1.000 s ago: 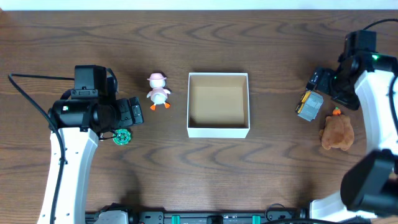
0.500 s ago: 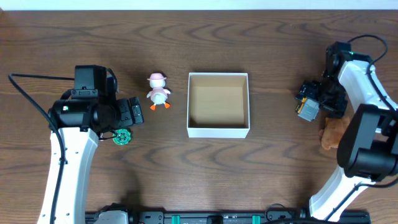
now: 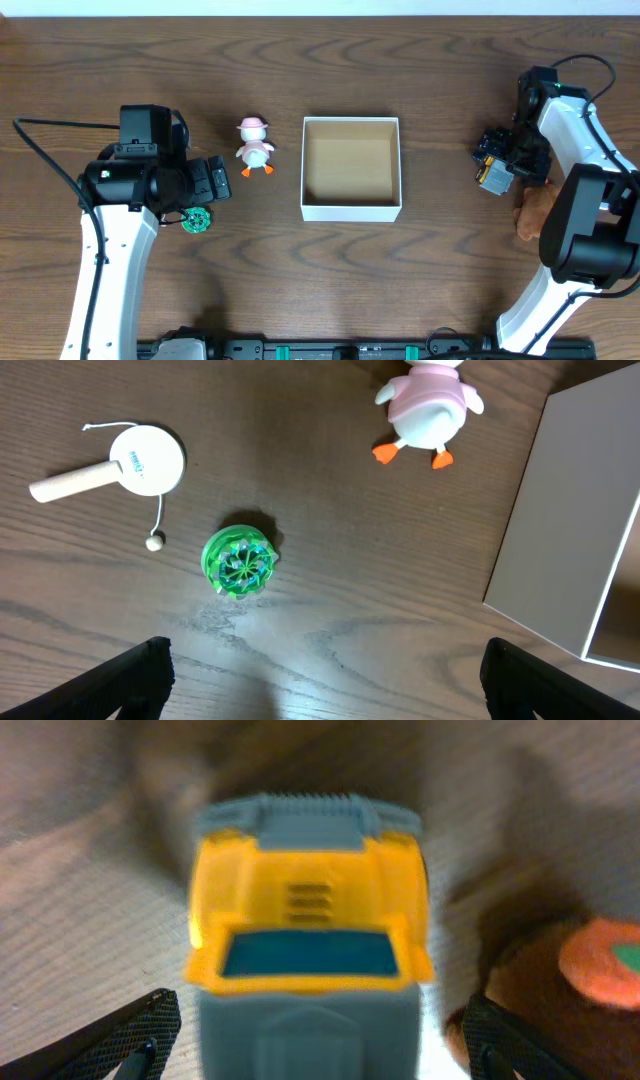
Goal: Pack container
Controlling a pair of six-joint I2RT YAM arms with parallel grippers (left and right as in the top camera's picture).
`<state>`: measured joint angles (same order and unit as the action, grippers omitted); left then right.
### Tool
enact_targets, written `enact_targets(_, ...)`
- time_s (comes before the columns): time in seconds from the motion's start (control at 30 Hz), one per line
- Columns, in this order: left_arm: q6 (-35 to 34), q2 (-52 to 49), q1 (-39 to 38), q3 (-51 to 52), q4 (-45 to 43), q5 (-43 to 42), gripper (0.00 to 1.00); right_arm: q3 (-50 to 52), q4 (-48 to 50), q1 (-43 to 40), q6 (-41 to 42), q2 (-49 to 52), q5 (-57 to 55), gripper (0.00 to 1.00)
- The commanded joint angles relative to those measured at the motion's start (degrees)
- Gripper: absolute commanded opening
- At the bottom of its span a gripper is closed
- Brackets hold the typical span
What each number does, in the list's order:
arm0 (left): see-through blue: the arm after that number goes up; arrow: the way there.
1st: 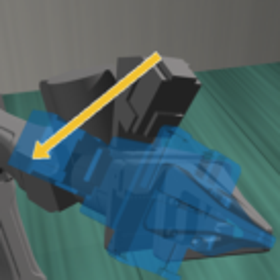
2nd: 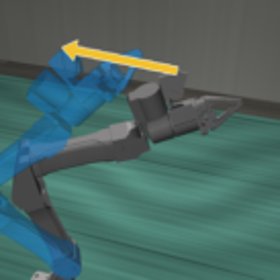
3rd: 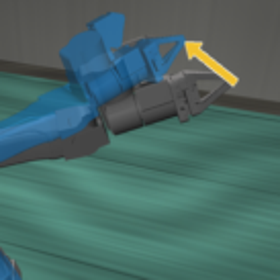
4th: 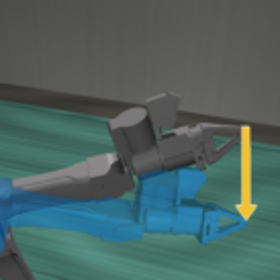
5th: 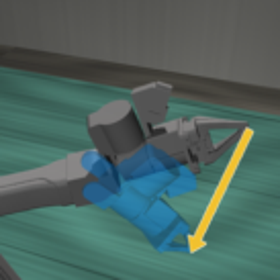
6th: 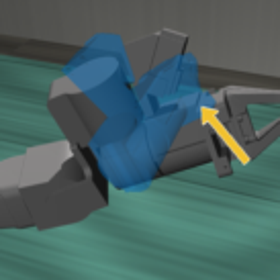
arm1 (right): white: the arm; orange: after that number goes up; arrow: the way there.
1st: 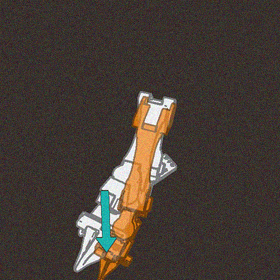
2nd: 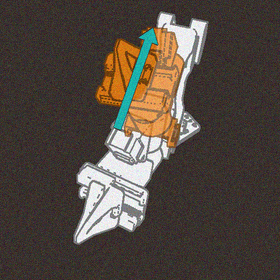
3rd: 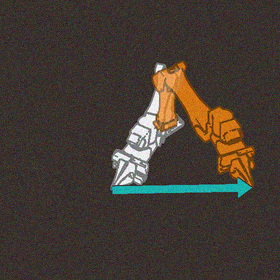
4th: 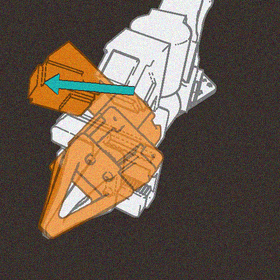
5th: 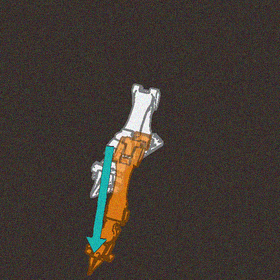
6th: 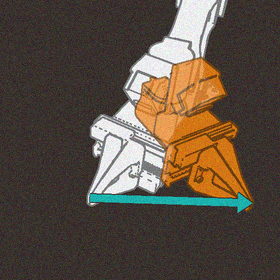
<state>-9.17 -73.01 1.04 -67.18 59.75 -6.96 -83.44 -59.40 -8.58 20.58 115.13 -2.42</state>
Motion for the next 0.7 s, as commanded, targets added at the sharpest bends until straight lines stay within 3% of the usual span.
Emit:
enact_targets(0.0,-0.13,0.04,0.28,-0.81,0.17,-0.09,0.98,-0.15,0.96,1.55,-2.36,-1.66,-0.57,0.92)
enact_targets(0.33,-0.13,0.04,0.28,-0.83,-0.26,-0.09,0.98,-0.15,2.16,2.69,-2.43,-5.44,-0.57,0.74)
enact_targets(0.67,-0.13,0.04,0.28,-0.83,-0.24,-0.09,0.98,-0.13,1.09,2.69,-2.43,-5.53,-0.63,0.77)
